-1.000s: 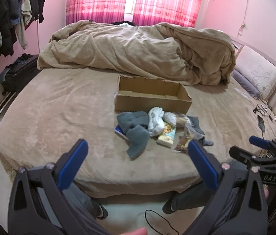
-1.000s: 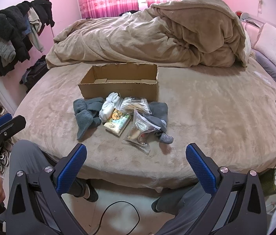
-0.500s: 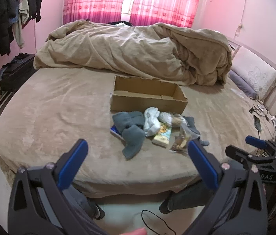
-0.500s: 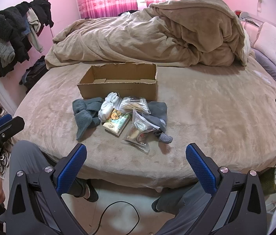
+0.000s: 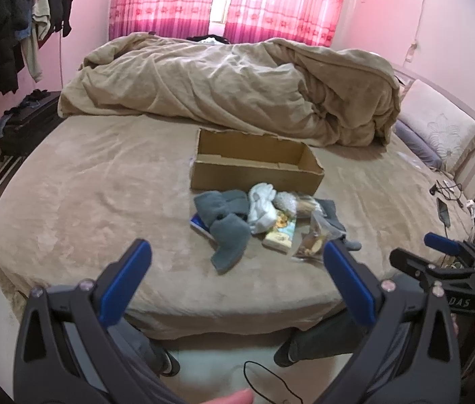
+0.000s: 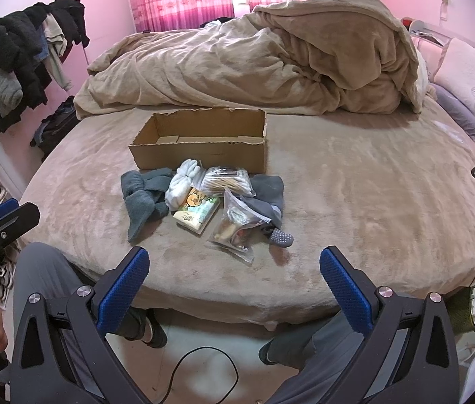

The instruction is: Organize objects

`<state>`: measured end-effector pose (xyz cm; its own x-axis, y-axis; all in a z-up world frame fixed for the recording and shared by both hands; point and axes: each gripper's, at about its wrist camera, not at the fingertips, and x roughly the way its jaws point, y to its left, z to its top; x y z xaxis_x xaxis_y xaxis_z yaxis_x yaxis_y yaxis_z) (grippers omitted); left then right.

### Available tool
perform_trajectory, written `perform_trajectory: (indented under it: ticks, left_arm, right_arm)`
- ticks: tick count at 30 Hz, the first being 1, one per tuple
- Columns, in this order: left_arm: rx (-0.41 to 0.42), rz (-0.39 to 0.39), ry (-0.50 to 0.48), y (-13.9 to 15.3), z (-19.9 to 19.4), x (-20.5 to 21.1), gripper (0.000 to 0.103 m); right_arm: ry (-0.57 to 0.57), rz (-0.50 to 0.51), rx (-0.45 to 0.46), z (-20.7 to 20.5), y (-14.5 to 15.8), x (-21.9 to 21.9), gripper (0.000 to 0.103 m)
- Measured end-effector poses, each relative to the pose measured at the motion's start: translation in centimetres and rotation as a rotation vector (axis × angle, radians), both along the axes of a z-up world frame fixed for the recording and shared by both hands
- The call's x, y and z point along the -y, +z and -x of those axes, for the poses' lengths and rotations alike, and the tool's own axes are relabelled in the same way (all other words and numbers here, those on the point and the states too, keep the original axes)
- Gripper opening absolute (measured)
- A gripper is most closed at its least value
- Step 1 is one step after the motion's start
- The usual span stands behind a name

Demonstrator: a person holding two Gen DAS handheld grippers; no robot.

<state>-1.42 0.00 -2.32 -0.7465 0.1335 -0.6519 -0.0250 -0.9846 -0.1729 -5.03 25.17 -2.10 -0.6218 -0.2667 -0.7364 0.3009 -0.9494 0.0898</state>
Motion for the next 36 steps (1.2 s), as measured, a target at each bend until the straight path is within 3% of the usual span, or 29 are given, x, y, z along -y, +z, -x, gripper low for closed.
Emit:
perform_trajectory:
  ticks: [19,26,36]
  left_arm:
    - [0.042,0.008,0.009,-2.0,2.2,0.4,0.102]
    - [0.089,-0.003,0.004,-5.4,5.4,0.1,0.102]
    - [0.154,0.009,-0.016,-11.1,10.6,-0.7,0.102]
  right_arm:
    - [0.015,-0.019,0.024,1.4,-1.3,0.5,0.103]
    - [0.028,-0.030,0.049,3.3,-3.6,1.0,0.103]
    - [0.078,-0.004,0.158,6.5,-9.1,2.4,0.087]
